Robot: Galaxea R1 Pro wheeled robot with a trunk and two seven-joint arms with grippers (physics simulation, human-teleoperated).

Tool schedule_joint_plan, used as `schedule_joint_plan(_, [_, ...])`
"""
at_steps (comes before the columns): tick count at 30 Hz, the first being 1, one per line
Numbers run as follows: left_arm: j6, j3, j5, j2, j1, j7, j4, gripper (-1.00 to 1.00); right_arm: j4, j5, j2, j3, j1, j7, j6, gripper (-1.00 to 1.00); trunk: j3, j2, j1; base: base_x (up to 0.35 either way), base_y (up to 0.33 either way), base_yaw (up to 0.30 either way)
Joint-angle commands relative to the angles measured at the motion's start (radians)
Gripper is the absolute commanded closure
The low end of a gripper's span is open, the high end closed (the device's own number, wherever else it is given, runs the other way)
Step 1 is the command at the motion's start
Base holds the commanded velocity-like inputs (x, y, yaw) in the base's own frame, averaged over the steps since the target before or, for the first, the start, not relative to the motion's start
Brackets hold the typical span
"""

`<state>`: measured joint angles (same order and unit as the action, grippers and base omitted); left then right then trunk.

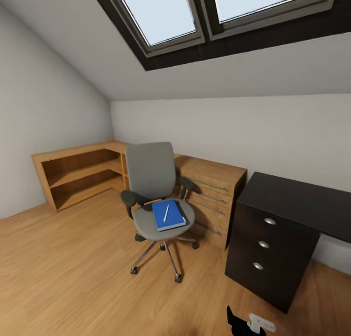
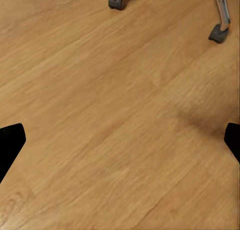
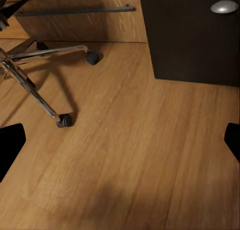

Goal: In the bedroom, organize the workspace by keeping the computer under the desk, ensuring the monitor is on the desk, placing the keyboard on the desk next to the monitor, placing the mouse on the desk next to the keyboard, moving the folder from the swivel chair onto the desk next to the mouse, stacking the notebook on top of the folder with the pen on top of the notebook, and positioning the swivel chair next to the desk.

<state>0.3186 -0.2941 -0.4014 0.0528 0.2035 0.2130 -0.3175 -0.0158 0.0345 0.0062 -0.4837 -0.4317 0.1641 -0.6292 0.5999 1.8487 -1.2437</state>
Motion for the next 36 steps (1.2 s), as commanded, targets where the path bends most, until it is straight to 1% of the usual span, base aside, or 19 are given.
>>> schedule_joint_plan(1, [0.003,-0.009,-0.005,-0.001,0.001,0.008,0.0,-1.0,-0.002,0.003,0.0,-0.009,-0.001,0.005,-0.003,-1.0,-0.003,-0.007,0.004,0.0,0.0,-0.248])
schedule_joint_plan(7, [0.005,-0.008,-0.005,-0.001,0.001,0.009,0.0,-1.0,-0.001,0.004,0.0,-0.008,-0.001,0.005,-0.004,-1.0,-0.022,-0.049,0.027,0.0,0.0,-0.213])
schedule_joint_plan(10, [0.006,-0.008,-0.005,-0.001,0.001,0.009,0.0,-1.0,-0.001,0.008,0.0,-0.007,0.0,0.005,-0.004,-1.0,-0.031,-0.07,0.039,0.0,0.0,-0.049])
schedule_joint_plan(15, [0.008,-0.011,-0.002,-0.001,0.0,0.009,0.0,-1.0,-0.001,0.038,0.001,-0.007,0.002,0.005,-0.004,-1.0,-0.047,-0.105,0.058,0.0,0.0,-0.013])
schedule_joint_plan(17, [0.01,-0.011,0.0,-0.001,0.0,0.009,0.0,-1.0,-0.001,0.043,0.003,-0.007,0.003,0.005,-0.007,-1.0,-0.047,-0.105,0.058,0.0,0.0,-0.002])
schedule_joint_plan(21, [0.012,-0.013,0.001,0.0,0.0,0.009,0.0,-1.0,-0.001,0.054,0.007,-0.007,0.018,0.005,-0.091,-1.0,-0.046,-0.105,0.058,0.0,0.0,0.016])
schedule_joint_plan(22, [0.012,-0.013,0.002,0.001,0.001,0.009,0.0,-1.0,-0.001,0.062,0.009,-0.007,0.028,0.005,-0.134,-1.0,-0.045,-0.105,0.058,0.0,0.0,0.043])
schedule_joint_plan(23, [0.012,-0.013,0.002,0.001,0.001,0.009,0.0,-1.0,-0.001,0.066,0.01,-0.007,0.033,0.005,-0.156,-1.0,-0.045,-0.105,0.058,0.0,0.0,0.047])
schedule_joint_plan(25, [0.013,-0.014,0.002,0.001,0.0,0.009,0.0,-1.0,-0.002,0.081,0.015,-0.007,0.047,0.005,-0.223,-1.0,-0.043,-0.105,0.058,0.0,0.0,0.055])
schedule_joint_plan(28, [0.014,-0.014,0.002,0.0,0.0,0.009,0.0,-1.0,-0.002,0.088,0.021,-0.007,0.053,0.005,-0.253,-1.0,-0.042,-0.105,0.058,0.0,0.0,0.06])
schedule_joint_plan(32, [0.016,-0.014,0.003,0.0,0.0,0.009,0.0,-1.0,-0.003,0.091,0.024,-0.007,0.056,0.005,-0.267,-1.0,-0.039,-0.105,0.058,-0.019,0.0,0.051])
schedule_joint_plan(36, [0.017,-0.021,0.003,0.001,0.0,0.009,0.0,-1.0,-0.003,0.09,0.02,-0.008,0.057,0.004,-0.27,-1.0,-0.038,-0.105,0.058,-0.179,0.0,0.018])
